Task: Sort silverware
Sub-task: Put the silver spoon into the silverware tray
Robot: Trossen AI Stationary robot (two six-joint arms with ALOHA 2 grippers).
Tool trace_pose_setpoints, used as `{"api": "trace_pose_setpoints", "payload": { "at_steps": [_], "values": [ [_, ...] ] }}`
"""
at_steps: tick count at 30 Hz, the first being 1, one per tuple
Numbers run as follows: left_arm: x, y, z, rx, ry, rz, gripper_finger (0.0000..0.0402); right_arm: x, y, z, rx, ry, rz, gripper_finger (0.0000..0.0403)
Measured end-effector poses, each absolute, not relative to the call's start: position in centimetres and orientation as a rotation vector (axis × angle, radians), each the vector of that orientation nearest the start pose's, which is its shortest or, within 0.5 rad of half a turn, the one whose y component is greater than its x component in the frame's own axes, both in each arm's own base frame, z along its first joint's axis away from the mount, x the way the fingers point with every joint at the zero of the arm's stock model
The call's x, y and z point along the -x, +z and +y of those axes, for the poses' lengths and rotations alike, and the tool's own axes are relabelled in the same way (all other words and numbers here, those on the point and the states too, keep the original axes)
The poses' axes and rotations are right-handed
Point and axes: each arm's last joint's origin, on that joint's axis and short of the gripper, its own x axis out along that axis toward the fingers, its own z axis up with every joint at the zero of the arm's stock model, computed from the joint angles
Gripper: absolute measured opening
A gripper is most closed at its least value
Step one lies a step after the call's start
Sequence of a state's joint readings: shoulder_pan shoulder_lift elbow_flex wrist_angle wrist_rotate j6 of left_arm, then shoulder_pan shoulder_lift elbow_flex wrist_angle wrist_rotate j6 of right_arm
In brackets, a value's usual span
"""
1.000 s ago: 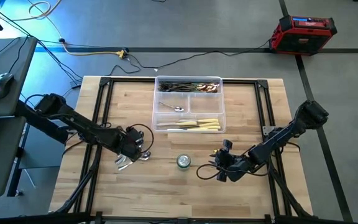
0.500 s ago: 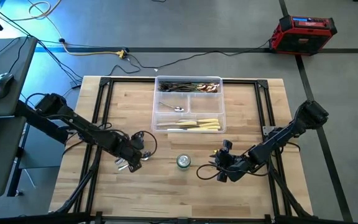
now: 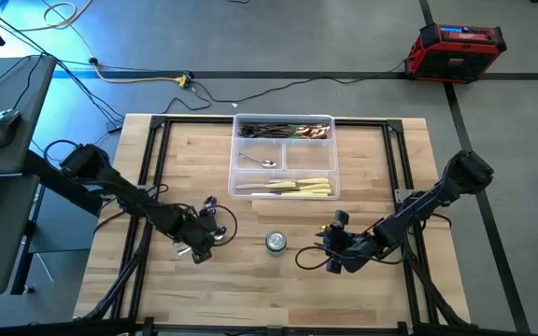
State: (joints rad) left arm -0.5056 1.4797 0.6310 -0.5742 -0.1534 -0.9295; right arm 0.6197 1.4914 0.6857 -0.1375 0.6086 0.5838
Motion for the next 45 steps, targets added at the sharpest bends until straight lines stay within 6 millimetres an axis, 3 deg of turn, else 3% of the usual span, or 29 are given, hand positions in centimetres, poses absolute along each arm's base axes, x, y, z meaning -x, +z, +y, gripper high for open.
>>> {"api": "trace_pose_setpoints", "payload": {
  "at_steps": [6,9,14,19,25,31,35,40,45],
  "values": [
    [-19.4,13.1,-10.0,0.328,0.357,1.336,0.0013,-22.6,15.7,14.1,-0.011,-0.210,0.731,0.0103],
    [-20.2,14.5,-10.1,0.300,0.353,1.356,0.0006,-22.6,15.8,14.1,-0.002,-0.218,0.725,0.0103],
    [-22.9,19.5,-10.1,0.177,0.286,1.322,0.0002,-22.7,15.8,13.9,-0.003,-0.226,0.724,0.0103],
    [-25.4,24.4,-7.9,-0.083,0.268,1.215,0.0001,-22.7,15.8,13.9,-0.001,-0.227,0.723,0.0103],
    [-28.6,26.8,-2.5,-0.510,0.180,1.096,0.0001,-22.7,15.7,13.9,0.003,-0.227,0.727,0.0103],
    [-31.6,25.8,4.9,-0.717,0.115,1.035,0.0000,-22.7,15.7,13.8,0.011,-0.240,0.721,0.0103],
    [-33.2,23.3,8.8,-0.742,0.031,1.022,0.0000,-22.7,15.7,13.7,0.014,-0.249,0.722,0.0103],
    [-34.5,19.2,11.8,-0.836,-0.067,1.112,0.0000,-22.7,15.7,13.7,0.013,-0.250,0.724,0.0103],
    [-35.1,16.9,13.9,-0.863,-0.047,1.168,0.0000,-22.7,15.7,13.7,0.015,-0.249,0.725,0.0103]
  ]
}}
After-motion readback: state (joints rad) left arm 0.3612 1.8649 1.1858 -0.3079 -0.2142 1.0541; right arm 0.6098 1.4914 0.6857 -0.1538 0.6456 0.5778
